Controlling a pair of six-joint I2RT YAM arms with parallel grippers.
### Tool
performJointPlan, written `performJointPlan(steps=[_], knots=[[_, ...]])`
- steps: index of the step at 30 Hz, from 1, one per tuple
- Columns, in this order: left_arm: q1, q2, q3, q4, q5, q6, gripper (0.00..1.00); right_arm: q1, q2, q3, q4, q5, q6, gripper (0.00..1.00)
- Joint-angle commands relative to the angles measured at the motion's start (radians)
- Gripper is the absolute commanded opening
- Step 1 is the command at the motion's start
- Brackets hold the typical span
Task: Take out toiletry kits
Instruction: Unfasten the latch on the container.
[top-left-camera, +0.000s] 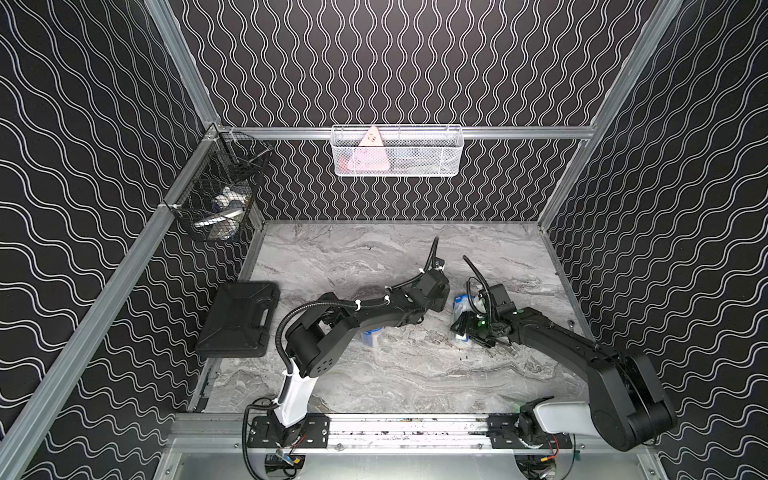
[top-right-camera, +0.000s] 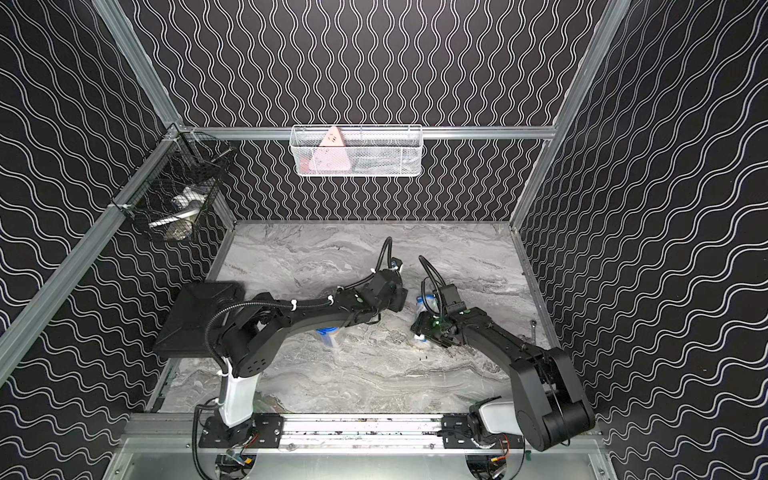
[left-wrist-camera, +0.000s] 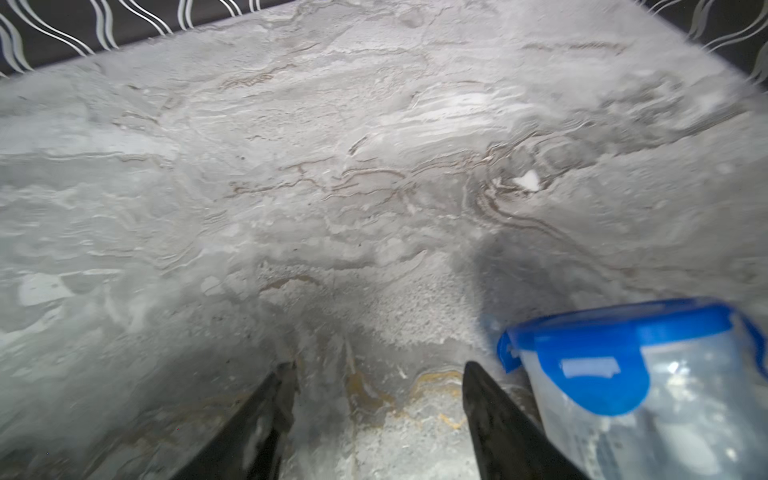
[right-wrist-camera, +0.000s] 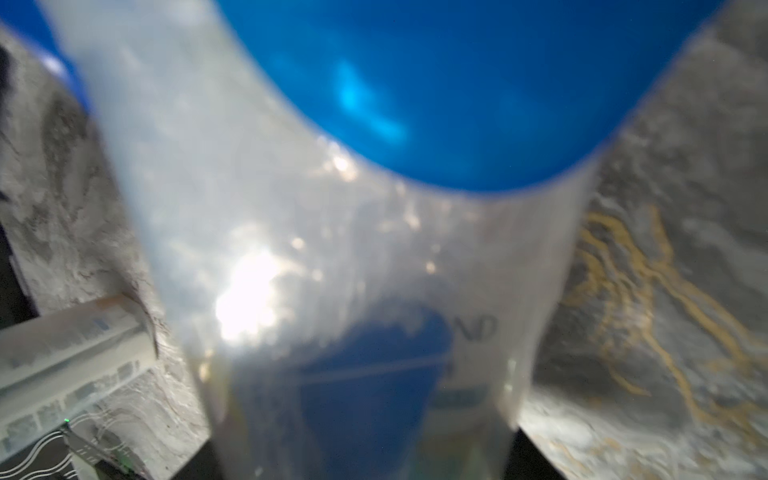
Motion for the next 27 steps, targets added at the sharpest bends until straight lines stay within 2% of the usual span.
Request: performJointPlan(steps=[1,5,7,9,13,16,21,27], knots=[[0.031,-0.029,0.037,-0.099,0.172,-0.141,0.65,0.005,-0.053,-0.025,-0.023,0.03,-0.016,0.37],[0.074,-0.117,-0.03,-0.085,0.343,-0.269,0.67,0.058,-0.179,-0.06,0.068,0.108,-0.018,0.4],[0.073,-0.174,-0.075,-0.044,0.379,-0.263,0.73,0.077,-0.191,-0.045,0.072,0.102,-0.024,0.4],[0.068,-0.216,-0.096,-0.034,0.385,-0.207,0.74,0.1,-0.151,-0.017,0.047,0.113,-0.032,0.4],[0.039,-0.182,-0.048,-0.125,0.299,-0.029,0.72,0.139,-0.073,0.021,-0.039,0.137,-0.022,0.38],[-0.018,-0.127,-0.008,-0.188,0.181,0.08,0.72,0.155,-0.05,0.032,-0.098,0.133,-0.009,0.38],[-0.094,-0.062,-0.01,-0.162,0.092,0.132,0.72,0.161,-0.045,0.018,-0.129,0.093,-0.015,0.38],[-0.105,-0.016,-0.036,-0.079,-0.007,0.099,0.71,0.161,-0.023,0.027,-0.141,0.046,-0.025,0.38]])
